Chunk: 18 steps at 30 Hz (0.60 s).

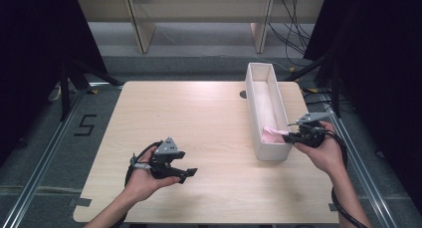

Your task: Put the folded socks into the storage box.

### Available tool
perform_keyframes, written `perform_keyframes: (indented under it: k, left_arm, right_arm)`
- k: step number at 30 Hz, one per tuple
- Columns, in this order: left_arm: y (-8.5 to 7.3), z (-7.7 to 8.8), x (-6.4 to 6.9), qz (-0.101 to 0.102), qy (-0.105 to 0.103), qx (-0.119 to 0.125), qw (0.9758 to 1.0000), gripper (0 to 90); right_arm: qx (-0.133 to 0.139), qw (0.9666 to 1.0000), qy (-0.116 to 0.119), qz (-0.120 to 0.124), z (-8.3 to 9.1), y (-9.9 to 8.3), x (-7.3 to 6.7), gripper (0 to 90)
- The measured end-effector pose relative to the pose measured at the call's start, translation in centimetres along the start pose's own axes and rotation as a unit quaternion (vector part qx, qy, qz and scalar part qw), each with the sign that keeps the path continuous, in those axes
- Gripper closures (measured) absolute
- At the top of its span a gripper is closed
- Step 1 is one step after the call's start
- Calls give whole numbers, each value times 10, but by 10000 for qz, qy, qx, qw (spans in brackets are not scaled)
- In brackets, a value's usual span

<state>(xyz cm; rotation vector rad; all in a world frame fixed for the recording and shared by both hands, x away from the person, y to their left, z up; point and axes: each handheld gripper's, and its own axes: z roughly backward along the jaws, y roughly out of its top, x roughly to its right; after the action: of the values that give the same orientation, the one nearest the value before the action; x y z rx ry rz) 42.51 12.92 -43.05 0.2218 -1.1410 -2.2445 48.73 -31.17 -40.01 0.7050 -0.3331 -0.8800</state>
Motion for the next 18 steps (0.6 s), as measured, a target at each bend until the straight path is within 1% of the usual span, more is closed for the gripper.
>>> perform_keyframes:
  k: [1, 2, 3, 4, 5, 6, 8, 9, 11, 12, 13, 14, 15, 16, 18]
  left_arm:
    - [0, 0, 0, 3, 2, 5, 10000, 263]
    - [0, 0, 0, 6, 6, 10, 10000, 263]
    - [0, 0, 0, 5, 4, 10, 10000, 263]
    - [0, 0, 0, 6, 1, 11, 10000, 263]
    - [0, 0, 0, 3, -6, 11, 10000, 264]
    - [0, 0, 0, -2, -5, 3, 10000, 263]
    - [0, 0, 0, 0, -5, -2, 10000, 263]
    - [0, 0, 0, 1, -4, 3, 10000, 264]
    - [0, 0, 0, 3, 1, 4, 10000, 263]
    - [0, 0, 0, -2, 7, 3, 10000, 263]
    - [0, 0, -1, -1, -7, 12, 10000, 264]
    - [0, 0, 0, -1, 8, 11, 10000, 264]
    - [0, 0, 0, 0, 7, 13, 10000, 263]
    - [0, 0, 0, -4, 4, 7, 10000, 263]
    - [0, 0, 0, 6, -6, 7, 10000, 263]
  right_arm:
    - [25, 9999, 5, 119, 0, 0, 1, 844]
    - [-94, 9999, 34, 111, 2, 1, 1, 844]
    - [-125, 9999, 35, 71, 2, 1, 0, 844]
    - [-117, 9998, 22, 166, 1, 0, 1, 844]
    - [4, 9998, 16, 215, -2, 0, 1, 843]
    - [-42, 9999, 49, 122, -2, -1, 0, 842]
    - [-178, 9998, 80, 74, 1, 1, 1, 838]
    - [-124, 9998, 41, 167, 1, 1, 2, 833]
    - [-148, 9998, 42, 109, 1, 1, 2, 828]
    - [-45, 9999, 42, 88, 0, 0, 2, 824]
    - [-82, 9999, 40, 91, 0, 1, 2, 813]
    - [-121, 9999, 87, 35, 1, 1, 2, 806]
    - [-119, 9999, 62, 59, 1, 1, 3, 801]
    - [-139, 9999, 63, 16, 2, 1, 2, 794]
    - [-128, 9999, 64, 57, 1, 2, 2, 797]
